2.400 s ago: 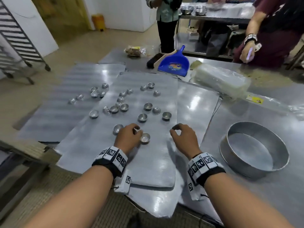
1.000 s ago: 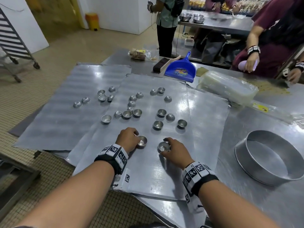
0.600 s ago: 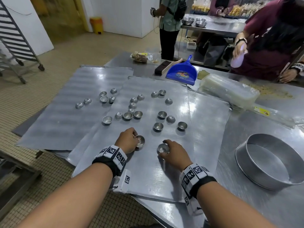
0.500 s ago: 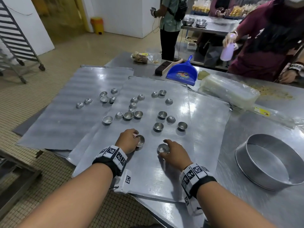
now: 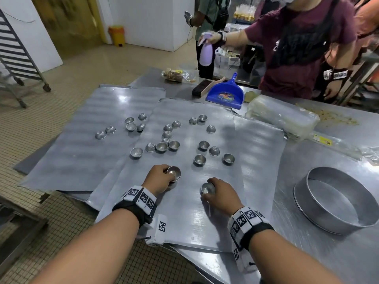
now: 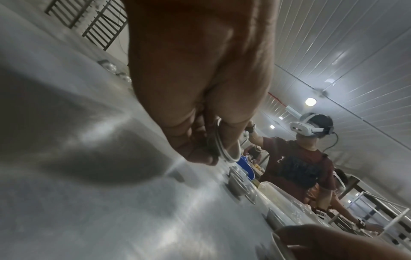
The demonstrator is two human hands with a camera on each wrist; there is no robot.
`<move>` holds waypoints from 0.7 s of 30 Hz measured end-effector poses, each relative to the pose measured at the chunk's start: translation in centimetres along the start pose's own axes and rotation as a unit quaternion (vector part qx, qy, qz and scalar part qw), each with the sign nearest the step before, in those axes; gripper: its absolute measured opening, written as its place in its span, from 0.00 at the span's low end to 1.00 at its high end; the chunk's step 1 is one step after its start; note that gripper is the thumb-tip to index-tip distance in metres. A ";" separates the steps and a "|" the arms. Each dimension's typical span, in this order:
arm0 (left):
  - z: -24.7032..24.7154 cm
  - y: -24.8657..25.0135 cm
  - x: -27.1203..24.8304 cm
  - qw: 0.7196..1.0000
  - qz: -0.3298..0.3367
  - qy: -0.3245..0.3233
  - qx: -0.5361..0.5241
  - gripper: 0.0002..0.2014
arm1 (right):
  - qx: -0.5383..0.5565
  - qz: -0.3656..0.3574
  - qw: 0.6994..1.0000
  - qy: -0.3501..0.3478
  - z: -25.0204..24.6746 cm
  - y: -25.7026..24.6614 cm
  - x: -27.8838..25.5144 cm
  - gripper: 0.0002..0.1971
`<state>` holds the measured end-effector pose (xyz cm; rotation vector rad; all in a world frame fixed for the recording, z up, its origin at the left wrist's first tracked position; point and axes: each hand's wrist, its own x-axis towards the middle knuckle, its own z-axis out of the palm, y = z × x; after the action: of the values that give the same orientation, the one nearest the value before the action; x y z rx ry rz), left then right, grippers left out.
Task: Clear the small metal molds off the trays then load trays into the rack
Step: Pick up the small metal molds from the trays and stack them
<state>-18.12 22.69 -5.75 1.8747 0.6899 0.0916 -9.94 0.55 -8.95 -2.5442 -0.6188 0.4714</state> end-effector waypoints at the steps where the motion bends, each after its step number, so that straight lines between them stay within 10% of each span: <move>1: -0.1 -0.1 0.1 1.000 0.001 0.002 -0.011 0.08 | 0.004 0.007 1.000 0.002 0.0 -0.1 -0.1 0.25; 21: -0.5 0.3 0.0 0.986 -0.014 -0.072 -0.150 0.08 | 0.085 0.014 0.994 0.062 -0.9 -2.9 -1.9 0.24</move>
<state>-18.23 23.04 -5.30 1.5659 0.5684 0.0384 -12.16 1.54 -6.27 -2.4019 -0.4780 0.3566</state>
